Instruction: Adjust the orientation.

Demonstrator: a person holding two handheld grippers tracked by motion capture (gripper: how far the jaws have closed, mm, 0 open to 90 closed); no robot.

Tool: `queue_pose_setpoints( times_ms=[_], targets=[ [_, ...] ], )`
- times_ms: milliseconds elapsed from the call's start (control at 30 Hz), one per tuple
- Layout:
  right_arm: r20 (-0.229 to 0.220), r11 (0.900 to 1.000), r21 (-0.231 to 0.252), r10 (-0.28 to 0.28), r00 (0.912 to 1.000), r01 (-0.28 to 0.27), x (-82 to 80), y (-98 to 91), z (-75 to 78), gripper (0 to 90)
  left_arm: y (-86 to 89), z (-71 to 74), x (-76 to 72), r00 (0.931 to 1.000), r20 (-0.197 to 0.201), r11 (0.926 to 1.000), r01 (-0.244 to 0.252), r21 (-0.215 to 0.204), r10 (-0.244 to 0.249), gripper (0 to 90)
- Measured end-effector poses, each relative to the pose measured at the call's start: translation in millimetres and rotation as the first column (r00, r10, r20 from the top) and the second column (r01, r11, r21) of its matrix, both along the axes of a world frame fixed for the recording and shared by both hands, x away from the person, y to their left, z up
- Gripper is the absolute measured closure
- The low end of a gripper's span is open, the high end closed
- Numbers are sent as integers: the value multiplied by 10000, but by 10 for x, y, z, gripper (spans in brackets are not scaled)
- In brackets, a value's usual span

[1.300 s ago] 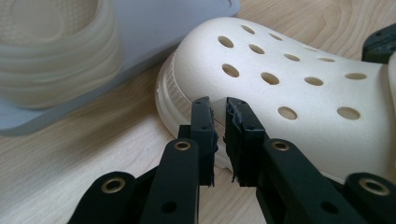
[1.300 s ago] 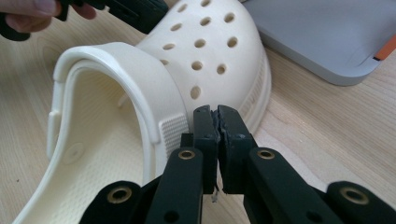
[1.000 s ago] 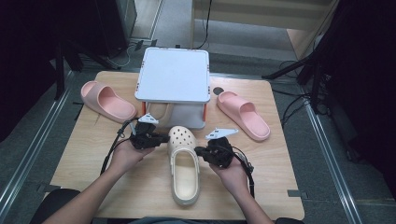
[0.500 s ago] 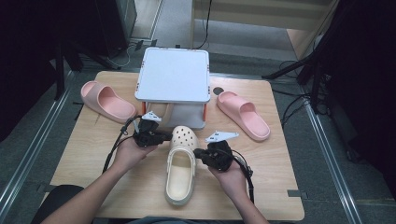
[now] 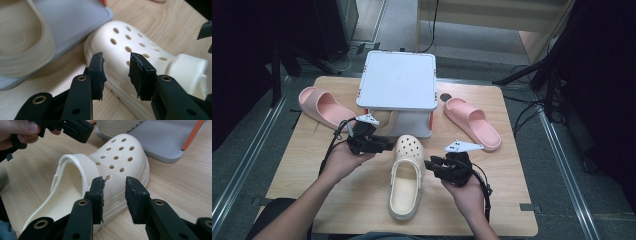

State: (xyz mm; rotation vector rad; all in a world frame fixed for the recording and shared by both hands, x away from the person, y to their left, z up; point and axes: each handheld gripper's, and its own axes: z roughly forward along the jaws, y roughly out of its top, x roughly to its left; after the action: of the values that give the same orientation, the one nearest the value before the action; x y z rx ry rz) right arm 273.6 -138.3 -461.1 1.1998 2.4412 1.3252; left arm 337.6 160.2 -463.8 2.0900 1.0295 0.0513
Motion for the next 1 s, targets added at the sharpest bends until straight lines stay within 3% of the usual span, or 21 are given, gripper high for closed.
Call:
queue_pose_setpoints(
  times_ms=[233,533,700,867,1000],
  targets=[
    [-74,9998,111,-137,9999,138,-141,51,25,594,87,309,13,9992,384,9993,102,-368,-88,688],
    [37,9995,-243,-198,9998,198,-231,173,-42,524,156,681,192,9968,780,9996,165,-225,-147,724],
    [-246,9993,-268,-275,9993,268,-194,179,-104,514,150,863,330,9945,1016,9995,283,-169,-265,744],
    [-490,9991,-239,-369,9981,357,-144,183,-153,505,186,1017,526,9954,951,9997,155,-177,-137,783],
    [-576,9990,-314,-338,9978,320,-122,214,-184,501,266,1051,642,9966,805,9994,-150,-303,174,795]
  ],
)
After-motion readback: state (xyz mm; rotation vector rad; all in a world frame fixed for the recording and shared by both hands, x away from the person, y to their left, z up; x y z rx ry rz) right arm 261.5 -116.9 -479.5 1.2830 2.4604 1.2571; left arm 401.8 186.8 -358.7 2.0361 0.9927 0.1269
